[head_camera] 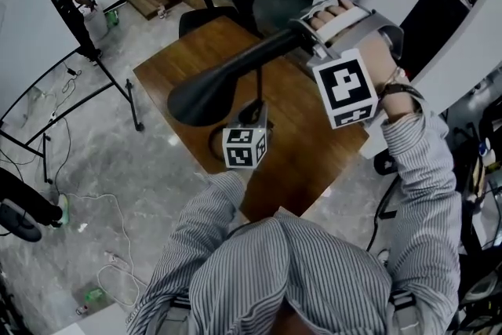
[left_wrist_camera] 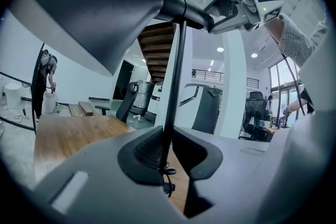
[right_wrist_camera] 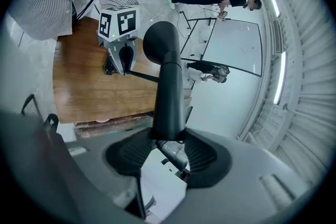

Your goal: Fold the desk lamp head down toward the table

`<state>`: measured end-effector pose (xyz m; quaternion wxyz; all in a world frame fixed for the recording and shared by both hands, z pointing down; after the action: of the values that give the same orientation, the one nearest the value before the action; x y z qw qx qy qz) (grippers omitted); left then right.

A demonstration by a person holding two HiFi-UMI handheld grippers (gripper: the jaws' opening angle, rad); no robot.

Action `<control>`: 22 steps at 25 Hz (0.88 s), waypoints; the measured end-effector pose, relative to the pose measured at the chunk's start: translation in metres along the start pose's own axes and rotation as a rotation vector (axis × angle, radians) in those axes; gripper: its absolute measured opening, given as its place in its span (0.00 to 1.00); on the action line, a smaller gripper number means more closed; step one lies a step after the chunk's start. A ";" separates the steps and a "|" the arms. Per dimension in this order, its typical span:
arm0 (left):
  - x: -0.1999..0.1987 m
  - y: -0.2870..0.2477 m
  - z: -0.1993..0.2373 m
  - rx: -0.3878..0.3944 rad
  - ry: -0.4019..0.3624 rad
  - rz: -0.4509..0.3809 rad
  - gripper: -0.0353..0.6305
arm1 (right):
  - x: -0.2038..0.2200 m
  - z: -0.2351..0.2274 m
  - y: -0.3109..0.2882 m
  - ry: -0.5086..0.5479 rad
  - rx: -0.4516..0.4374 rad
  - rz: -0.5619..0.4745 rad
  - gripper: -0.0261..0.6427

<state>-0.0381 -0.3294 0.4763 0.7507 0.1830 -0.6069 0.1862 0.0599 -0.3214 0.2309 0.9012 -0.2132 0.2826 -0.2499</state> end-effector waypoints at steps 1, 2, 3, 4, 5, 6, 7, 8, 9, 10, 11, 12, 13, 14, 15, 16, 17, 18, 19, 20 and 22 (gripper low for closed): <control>0.000 0.000 0.000 0.000 -0.001 -0.001 0.13 | 0.000 -0.002 0.000 0.016 -0.005 0.005 0.33; 0.000 -0.001 0.000 -0.001 -0.001 -0.002 0.13 | -0.001 -0.004 0.000 0.030 -0.010 0.010 0.32; 0.000 0.000 0.000 -0.003 0.000 -0.003 0.13 | -0.002 -0.006 0.001 0.043 -0.015 0.014 0.33; 0.000 0.000 0.000 -0.006 0.002 -0.006 0.13 | -0.002 -0.008 0.001 0.054 -0.020 0.018 0.32; 0.000 0.000 0.000 -0.010 0.004 -0.008 0.13 | -0.003 -0.009 0.001 0.063 -0.024 0.022 0.33; 0.000 0.001 0.000 -0.012 0.004 -0.009 0.13 | -0.004 -0.010 0.001 0.071 -0.028 0.027 0.33; 0.001 0.001 0.000 -0.013 0.004 -0.009 0.13 | -0.005 -0.011 0.001 0.078 -0.032 0.032 0.33; 0.001 0.001 0.000 -0.012 0.003 -0.008 0.13 | -0.006 -0.012 0.001 0.085 -0.037 0.037 0.33; 0.001 0.000 0.000 -0.011 0.002 -0.007 0.13 | -0.006 -0.013 0.000 0.093 -0.041 0.041 0.32; 0.000 0.000 0.001 -0.010 0.002 -0.006 0.13 | -0.006 -0.014 0.000 0.100 -0.046 0.045 0.32; 0.000 0.000 0.001 -0.011 0.003 -0.007 0.13 | -0.007 -0.016 0.000 0.109 -0.050 0.049 0.33; 0.000 0.000 0.000 -0.011 0.004 -0.009 0.13 | -0.007 -0.016 0.000 0.118 -0.054 0.053 0.32; 0.000 0.000 0.000 -0.011 0.004 -0.010 0.13 | -0.008 -0.017 0.000 0.128 -0.056 0.057 0.33; 0.000 -0.001 0.000 -0.010 0.002 -0.011 0.13 | -0.009 -0.018 0.000 0.138 -0.057 0.062 0.32; 0.000 -0.001 0.000 -0.009 0.002 -0.011 0.13 | -0.009 -0.019 0.000 0.147 -0.057 0.065 0.32; 0.000 -0.001 0.000 -0.006 0.002 -0.011 0.13 | -0.009 -0.019 0.000 0.154 -0.056 0.067 0.33; 0.000 -0.001 0.000 -0.003 0.004 -0.012 0.13 | -0.009 -0.019 0.001 0.159 -0.055 0.067 0.33; 0.000 0.000 0.000 -0.001 0.005 -0.014 0.13 | -0.010 -0.019 0.001 0.163 -0.054 0.068 0.33; 0.001 0.001 0.001 0.001 0.004 -0.016 0.13 | -0.010 -0.019 0.001 0.166 -0.051 0.069 0.33; 0.001 0.001 0.001 0.003 0.002 -0.017 0.13 | -0.011 -0.019 0.002 0.167 -0.048 0.073 0.33; 0.002 0.002 0.001 0.003 0.002 -0.020 0.13 | -0.013 -0.017 0.001 0.151 -0.032 0.077 0.33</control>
<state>-0.0395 -0.3282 0.4781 0.7529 0.1902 -0.6040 0.1796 0.0410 -0.3172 0.2224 0.8828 -0.1972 0.3616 -0.2259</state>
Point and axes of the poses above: the fingertips, and each gripper's own axes: y backward along the fingers, z to its left, x out of its underside, the point moved 8 cm from there along y, backward along the fingers, and after that the axes turned 12 degrees about -z, right-handed, at the moved point
